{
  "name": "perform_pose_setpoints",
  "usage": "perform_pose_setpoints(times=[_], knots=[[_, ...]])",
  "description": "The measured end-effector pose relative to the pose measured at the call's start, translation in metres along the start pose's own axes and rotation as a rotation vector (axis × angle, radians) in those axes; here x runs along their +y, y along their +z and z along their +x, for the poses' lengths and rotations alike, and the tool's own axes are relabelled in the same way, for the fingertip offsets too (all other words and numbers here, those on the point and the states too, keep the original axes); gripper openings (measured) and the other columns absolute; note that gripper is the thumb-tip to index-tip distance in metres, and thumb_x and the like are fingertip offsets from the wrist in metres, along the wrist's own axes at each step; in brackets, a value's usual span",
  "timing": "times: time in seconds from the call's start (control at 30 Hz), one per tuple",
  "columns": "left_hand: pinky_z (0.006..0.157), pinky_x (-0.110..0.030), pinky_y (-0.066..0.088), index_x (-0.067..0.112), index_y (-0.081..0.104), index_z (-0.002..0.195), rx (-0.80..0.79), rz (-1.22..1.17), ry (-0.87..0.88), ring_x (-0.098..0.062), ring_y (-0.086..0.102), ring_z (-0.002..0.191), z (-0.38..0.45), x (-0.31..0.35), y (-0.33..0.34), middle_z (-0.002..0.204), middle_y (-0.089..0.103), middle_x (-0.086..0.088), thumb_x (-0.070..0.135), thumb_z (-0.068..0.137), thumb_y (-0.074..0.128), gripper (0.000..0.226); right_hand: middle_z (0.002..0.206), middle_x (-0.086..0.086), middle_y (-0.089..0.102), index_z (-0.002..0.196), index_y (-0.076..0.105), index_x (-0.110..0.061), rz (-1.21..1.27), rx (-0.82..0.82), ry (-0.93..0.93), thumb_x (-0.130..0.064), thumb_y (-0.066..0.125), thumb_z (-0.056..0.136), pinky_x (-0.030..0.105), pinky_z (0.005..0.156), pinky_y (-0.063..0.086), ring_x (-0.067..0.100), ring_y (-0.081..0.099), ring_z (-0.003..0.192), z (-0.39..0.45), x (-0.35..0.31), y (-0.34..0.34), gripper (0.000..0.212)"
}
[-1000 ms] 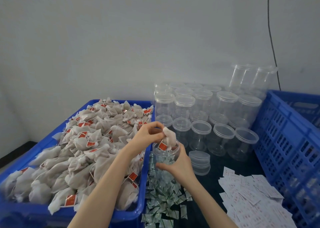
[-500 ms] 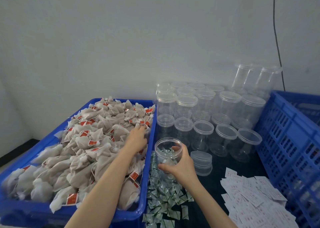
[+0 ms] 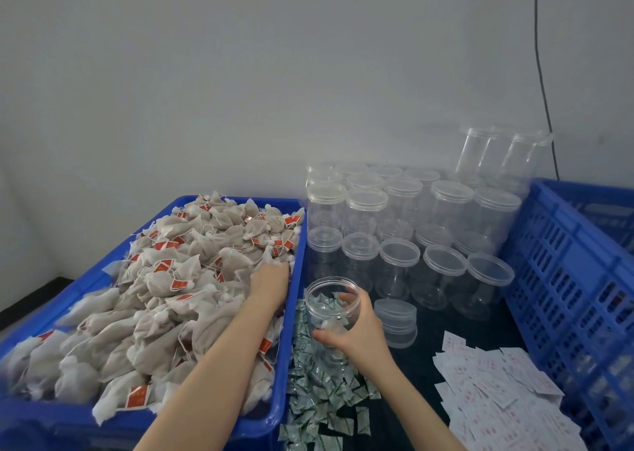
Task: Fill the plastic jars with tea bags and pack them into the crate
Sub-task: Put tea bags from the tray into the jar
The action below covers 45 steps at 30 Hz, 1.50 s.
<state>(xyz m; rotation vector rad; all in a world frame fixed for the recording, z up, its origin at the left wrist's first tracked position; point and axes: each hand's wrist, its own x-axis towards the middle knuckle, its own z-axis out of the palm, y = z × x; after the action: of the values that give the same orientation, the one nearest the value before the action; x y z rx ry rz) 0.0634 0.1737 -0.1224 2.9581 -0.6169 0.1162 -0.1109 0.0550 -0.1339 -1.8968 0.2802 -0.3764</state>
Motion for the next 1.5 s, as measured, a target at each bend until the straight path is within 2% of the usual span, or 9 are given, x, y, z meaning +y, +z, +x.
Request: perform_pose_setpoints(times=[0.27, 0.43, 0.57, 0.73, 0.9, 1.03, 1.27, 1.37, 1.5], knots=[[0.087, -0.024, 0.045, 0.015, 0.062, 0.118, 0.51, -0.439, 0.006, -0.018, 0.053, 0.109, -0.015, 0.003, -0.026, 0.122, 0.054, -0.005, 0.02, 0.092, 0.06, 0.027, 0.126, -0.015, 0.052, 0.135, 0.039, -0.032, 0.024, 0.005, 0.014, -0.03, 0.093, 0.059, 0.022, 0.093, 0.041, 0.007, 0.053, 0.116, 0.003, 0.006, -0.002, 0.094], [0.073, -0.014, 0.05, 0.034, 0.063, 0.096, 0.2, -1.157, 0.321, -0.003, 0.063, 0.087, -0.038, 0.024, -0.052, 0.09, 0.068, 0.015, 0.011, 0.088, 0.064, 0.024, 0.121, -0.02, 0.051, 0.129, 0.037, -0.038, 0.021, -0.001, 0.015, -0.033, 0.093, 0.056, 0.009, 0.079, 0.039, -0.003, 0.052, 0.109, 0.009, 0.004, 0.0, 0.092], [0.073, -0.023, 0.055, 0.031, 0.059, 0.106, -0.118, -1.208, 0.445, -0.01, 0.068, 0.083, -0.044, 0.035, -0.048, 0.094, 0.073, 0.007, 0.006, 0.079, 0.073, 0.04, 0.116, -0.017, 0.057, 0.125, 0.038, -0.041, 0.051, 0.018, 0.026, -0.028, 0.091, 0.056, 0.008, 0.068, 0.046, -0.004, 0.057, 0.101, 0.014, 0.003, 0.0, 0.088], [0.078, -0.018, 0.053, 0.029, 0.06, 0.106, -0.136, -1.207, 0.448, -0.005, 0.067, 0.094, -0.042, 0.025, -0.053, 0.098, 0.073, 0.012, 0.005, 0.083, 0.069, 0.034, 0.115, -0.013, 0.06, 0.127, 0.043, -0.032, 0.107, 0.059, 0.042, -0.023, 0.093, 0.057, 0.013, 0.074, 0.047, -0.003, 0.06, 0.099, 0.014, 0.007, -0.004, 0.086], [0.086, -0.025, 0.053, 0.027, 0.064, 0.098, 0.106, -0.759, 0.167, -0.002, 0.064, 0.088, -0.044, 0.008, -0.058, 0.097, 0.069, 0.011, 0.014, 0.092, 0.058, 0.015, 0.113, -0.016, 0.059, 0.124, 0.042, -0.033, 0.1, 0.057, 0.044, -0.023, 0.094, 0.058, 0.014, 0.079, 0.046, -0.001, 0.059, 0.103, 0.01, 0.011, -0.009, 0.085], [0.075, -0.031, 0.05, 0.013, 0.063, 0.109, -0.225, 0.038, 0.079, -0.016, 0.059, 0.085, -0.061, -0.006, -0.05, 0.11, 0.061, -0.005, 0.02, 0.096, 0.048, 0.021, 0.117, -0.015, 0.057, 0.124, 0.04, -0.035, 0.087, 0.024, 0.036, -0.021, 0.093, 0.06, 0.015, 0.08, 0.047, 0.003, 0.058, 0.106, 0.007, 0.011, -0.011, 0.084], [0.082, -0.031, 0.054, 0.015, 0.067, 0.114, -0.264, 0.073, 0.158, -0.018, 0.064, 0.093, -0.078, -0.007, -0.048, 0.104, 0.064, 0.001, 0.012, 0.094, 0.048, 0.028, 0.121, -0.02, 0.054, 0.128, 0.043, -0.032, 0.06, -0.019, -0.008, -0.022, 0.094, 0.059, 0.004, 0.076, 0.046, -0.011, 0.056, 0.102, -0.001, 0.009, -0.008, 0.087], [0.075, -0.024, 0.049, 0.026, 0.067, 0.118, -0.258, 0.097, 0.202, -0.014, 0.063, 0.095, -0.083, -0.013, -0.057, 0.111, 0.066, 0.005, 0.02, 0.091, 0.056, 0.029, 0.121, -0.019, 0.056, 0.127, 0.044, -0.032, 0.067, -0.032, -0.008, -0.021, 0.094, 0.057, 0.005, 0.077, 0.047, -0.016, 0.055, 0.101, -0.002, 0.009, -0.009, 0.087], [0.064, -0.025, 0.046, 0.023, 0.067, 0.105, -0.278, 0.186, 0.264, -0.015, 0.059, 0.082, -0.087, -0.011, -0.062, 0.088, 0.062, 0.006, 0.028, 0.083, 0.062, 0.024, 0.121, -0.02, 0.056, 0.129, 0.044, -0.032, 0.057, -0.033, -0.012, -0.023, 0.095, 0.056, 0.009, 0.081, 0.048, -0.012, 0.056, 0.104, -0.001, 0.008, -0.009, 0.089]])
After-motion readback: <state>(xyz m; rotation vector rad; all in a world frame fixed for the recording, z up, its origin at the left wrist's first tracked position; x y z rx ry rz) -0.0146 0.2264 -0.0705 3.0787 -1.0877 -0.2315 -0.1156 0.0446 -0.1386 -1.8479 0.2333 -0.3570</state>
